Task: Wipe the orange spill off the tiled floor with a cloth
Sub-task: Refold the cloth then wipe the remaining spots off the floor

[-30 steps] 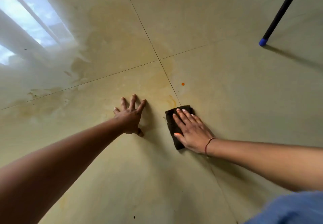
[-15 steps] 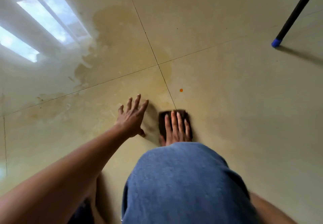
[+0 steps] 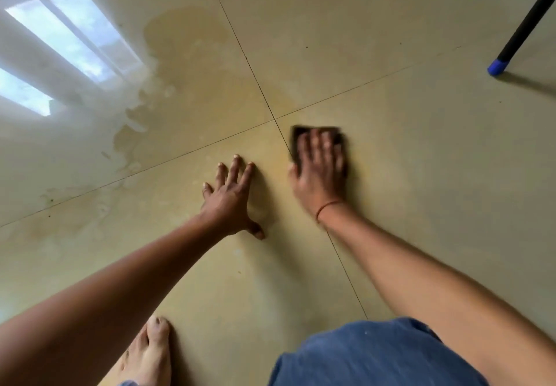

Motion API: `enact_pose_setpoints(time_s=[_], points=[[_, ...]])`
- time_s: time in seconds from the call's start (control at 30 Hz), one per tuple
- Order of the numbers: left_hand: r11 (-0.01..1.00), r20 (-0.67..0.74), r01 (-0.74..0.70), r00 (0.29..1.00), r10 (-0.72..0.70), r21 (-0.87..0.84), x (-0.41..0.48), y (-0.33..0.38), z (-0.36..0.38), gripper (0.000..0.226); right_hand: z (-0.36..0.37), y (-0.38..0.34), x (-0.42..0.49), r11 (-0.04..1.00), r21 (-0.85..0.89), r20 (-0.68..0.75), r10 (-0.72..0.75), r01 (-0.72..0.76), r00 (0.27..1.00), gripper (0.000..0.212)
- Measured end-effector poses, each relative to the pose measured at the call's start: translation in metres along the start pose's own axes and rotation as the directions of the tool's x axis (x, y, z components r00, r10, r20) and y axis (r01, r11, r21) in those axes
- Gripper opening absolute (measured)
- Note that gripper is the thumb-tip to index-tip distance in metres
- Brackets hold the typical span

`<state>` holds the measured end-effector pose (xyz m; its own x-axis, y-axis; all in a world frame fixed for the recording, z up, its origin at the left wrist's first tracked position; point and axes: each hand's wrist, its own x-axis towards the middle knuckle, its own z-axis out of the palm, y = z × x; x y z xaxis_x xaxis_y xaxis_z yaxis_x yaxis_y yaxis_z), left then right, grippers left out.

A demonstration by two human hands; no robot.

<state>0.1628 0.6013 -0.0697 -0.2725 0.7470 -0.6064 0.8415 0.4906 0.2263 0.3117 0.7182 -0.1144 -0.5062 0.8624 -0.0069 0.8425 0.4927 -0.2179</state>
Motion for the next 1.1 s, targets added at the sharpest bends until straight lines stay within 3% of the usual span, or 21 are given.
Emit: enact_pose_setpoints(time_s=[0.03, 0.1, 0.13, 0.17, 0.2, 0.27, 0.3, 0.37, 0.43, 0.53, 0.57, 0.6, 0.67, 0.73, 0.77, 0.87, 0.93, 0.97, 1.0, 1.07, 1.1], points=[[1.000, -0.012, -0.012, 1.000, 0.012, -0.004, -0.002, -0.001, 0.000, 0.146, 0.004, -0.014, -0.027, 0.988, -0.011, 0.056, -0.151, 0.151, 0.987, 0.066], [0.999, -0.056, -0.037, 0.998, 0.038, 0.008, -0.013, -0.009, -0.003, 0.139, -0.001, -0.003, -0.100, 0.893, 0.005, 0.166, -0.444, 0.450, 0.880, 0.069], [0.999, -0.079, -0.044, 0.996, 0.046, 0.032, -0.020, -0.017, -0.003, 0.136, -0.010, 0.019, -0.116, 0.859, 0.027, 0.198, -0.506, 0.512, 0.839, 0.071], [0.998, -0.103, -0.039, 0.994, 0.045, 0.055, -0.026, -0.027, -0.002, 0.134, -0.016, 0.040, -0.111, 0.848, 0.029, 0.191, -0.524, 0.529, 0.830, 0.071], [0.998, -0.118, -0.020, 0.993, 0.027, 0.061, -0.033, -0.038, 0.000, 0.133, -0.014, 0.054, -0.091, 0.877, -0.001, 0.155, -0.475, 0.481, 0.866, 0.070], [0.999, -0.130, 0.048, 0.990, -0.046, 0.011, -0.043, -0.061, 0.005, 0.132, -0.013, 0.040, -0.020, 0.980, 0.003, 0.117, -0.196, 0.197, 0.974, 0.068], [0.997, -0.140, 0.074, 0.987, -0.075, -0.011, -0.045, -0.070, 0.007, 0.131, -0.009, 0.011, 0.011, 0.995, 0.011, 0.096, -0.103, 0.103, 0.990, 0.069], [0.992, -0.179, 0.117, 0.976, -0.123, -0.042, -0.051, -0.083, 0.009, 0.128, 0.014, -0.065, 0.018, 0.981, 0.014, 0.050, -0.195, 0.194, 0.980, 0.071], [0.983, -0.183, 0.175, 0.966, -0.182, -0.055, -0.067, -0.098, 0.007, 0.123, 0.025, -0.110, -0.039, 0.874, 0.026, 0.141, -0.484, 0.485, 0.864, 0.070], [0.967, -0.162, 0.243, 0.954, -0.254, -0.080, -0.088, -0.115, 0.016, 0.118, 0.006, -0.051, -0.097, 0.704, 0.092, 0.244, -0.702, 0.704, 0.670, 0.072], [0.953, -0.147, 0.282, 0.944, -0.296, -0.114, -0.098, -0.124, 0.021, 0.116, 0.006, -0.034, -0.086, 0.687, 0.055, 0.207, -0.718, 0.725, 0.665, 0.073], [0.935, -0.137, 0.320, 0.930, -0.341, -0.149, -0.108, -0.133, 0.026, 0.115, 0.010, -0.031, -0.065, 0.730, 0.018, 0.192, -0.673, 0.683, 0.715, 0.072], [0.900, -0.131, 0.375, 0.903, -0.409, -0.223, -0.120, -0.147, 0.038, 0.111, 0.020, -0.077, -0.015, 0.889, 0.020, 0.164, -0.454, 0.457, 0.876, 0.071], [0.867, -0.152, 0.418, 0.871, -0.467, -0.270, -0.134, -0.160, 0.046, 0.104, 0.040, -0.162, -0.019, 0.884, 0.055, 0.092, -0.468, 0.464, 0.879, 0.072], [0.857, -0.162, 0.435, 0.858, -0.488, -0.276, -0.142, -0.164, 0.048, 0.100, 0.050, -0.190, -0.047, 0.834, 0.039, 0.073, -0.552, 0.550, 0.831, 0.071], [0.821, -0.191, 0.504, 0.807, -0.558, -0.268, -0.181, -0.176, 0.054, 0.080, 0.038, -0.167, -0.143, 0.519, 0.112, 0.257, -0.839, 0.848, 0.479, 0.070], [0.777, -0.174, 0.555, 0.769, -0.616, -0.297, -0.213, -0.185, 0.061, 0.073, 0.016, -0.116, -0.144, 0.427, 0.142, 0.304, -0.877, 0.893, 0.371, 0.072], [0.750, -0.155, 0.576, 0.750, -0.643, -0.325, -0.223, -0.188, 0.066, 0.072, 0.017, -0.101, -0.125, 0.446, 0.092, 0.306, -0.863, 0.890, 0.401, 0.073], [0.719, -0.130, 0.599, 0.730, -0.671, -0.353, -0.235, -0.191, 0.071, 0.074, 0.018, -0.100, -0.103, 0.517, 0.048, 0.319, -0.819, 0.855, 0.477, 0.073], [0.677, -0.090, 0.631, 0.703, -0.706, -0.379, -0.248, -0.205, 0.083, 0.076, 0.021, -0.144, -0.067, 0.755, 0.035, 0.307, -0.632, 0.655, 0.712, 0.073], [0.663, -0.088, 0.637, 0.692, -0.717, -0.392, -0.251, -0.217, 0.092, 0.075, 0.030, -0.182, -0.064, 0.808, 0.037, 0.274, -0.574, 0.587, 0.772, 0.073]])
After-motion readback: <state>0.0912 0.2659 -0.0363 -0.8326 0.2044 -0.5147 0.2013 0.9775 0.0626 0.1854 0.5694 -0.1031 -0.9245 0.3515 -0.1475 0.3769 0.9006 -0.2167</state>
